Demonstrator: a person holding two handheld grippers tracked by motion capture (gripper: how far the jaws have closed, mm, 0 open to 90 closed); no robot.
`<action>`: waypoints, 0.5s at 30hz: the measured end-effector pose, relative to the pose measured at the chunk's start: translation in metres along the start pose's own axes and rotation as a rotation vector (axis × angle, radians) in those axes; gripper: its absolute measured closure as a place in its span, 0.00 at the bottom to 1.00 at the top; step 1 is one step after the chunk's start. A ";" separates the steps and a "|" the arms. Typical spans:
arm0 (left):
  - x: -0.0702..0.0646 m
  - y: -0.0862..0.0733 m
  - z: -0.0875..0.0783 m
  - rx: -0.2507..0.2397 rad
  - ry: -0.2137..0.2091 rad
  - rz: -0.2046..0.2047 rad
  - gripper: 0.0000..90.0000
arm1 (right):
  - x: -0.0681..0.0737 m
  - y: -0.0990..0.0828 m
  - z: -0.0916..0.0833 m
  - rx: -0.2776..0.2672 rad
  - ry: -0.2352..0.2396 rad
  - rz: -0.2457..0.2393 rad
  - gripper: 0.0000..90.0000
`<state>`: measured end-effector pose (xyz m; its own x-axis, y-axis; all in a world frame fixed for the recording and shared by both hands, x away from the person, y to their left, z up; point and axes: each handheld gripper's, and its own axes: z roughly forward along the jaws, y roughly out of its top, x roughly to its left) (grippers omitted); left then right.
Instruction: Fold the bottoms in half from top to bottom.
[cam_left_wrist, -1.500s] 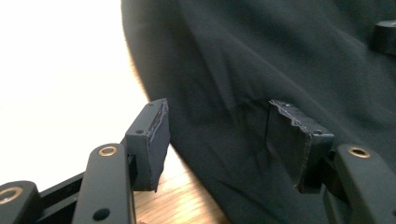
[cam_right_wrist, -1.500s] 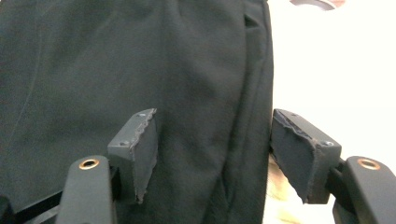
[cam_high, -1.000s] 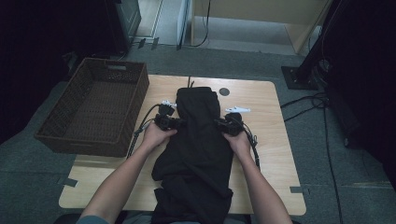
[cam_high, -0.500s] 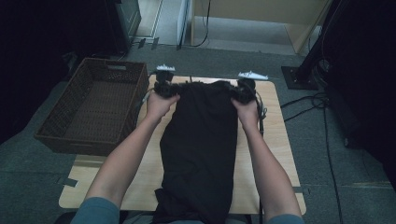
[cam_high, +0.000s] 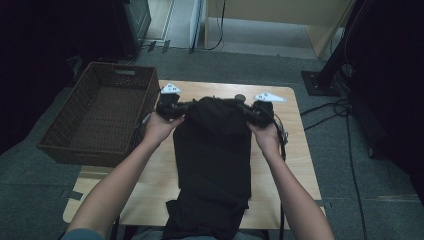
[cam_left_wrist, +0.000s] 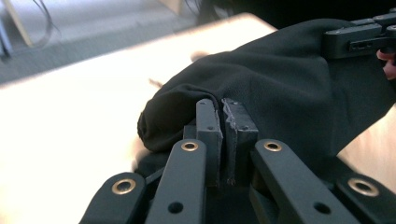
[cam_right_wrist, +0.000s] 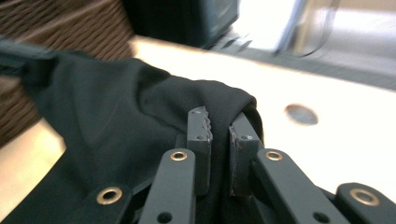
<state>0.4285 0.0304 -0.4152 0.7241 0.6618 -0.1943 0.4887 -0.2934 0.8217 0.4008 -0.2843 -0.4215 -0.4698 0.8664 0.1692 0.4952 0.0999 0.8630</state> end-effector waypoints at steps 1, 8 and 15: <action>-0.003 -0.009 -0.003 0.008 -0.017 -0.009 0.95 | 0.005 -0.011 -0.002 0.022 0.009 -0.014 0.91; -0.031 -0.073 -0.009 0.154 -0.070 0.031 0.95 | 0.032 -0.074 -0.021 0.162 0.103 -0.036 0.92; -0.031 -0.099 0.013 0.269 -0.028 0.100 0.94 | 0.031 -0.110 -0.018 0.261 0.087 -0.074 0.90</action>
<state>0.3638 0.0296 -0.4972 0.7867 0.6019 -0.1375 0.5229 -0.5311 0.6667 0.3189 -0.2769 -0.5026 -0.5667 0.8082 0.1600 0.6232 0.2934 0.7249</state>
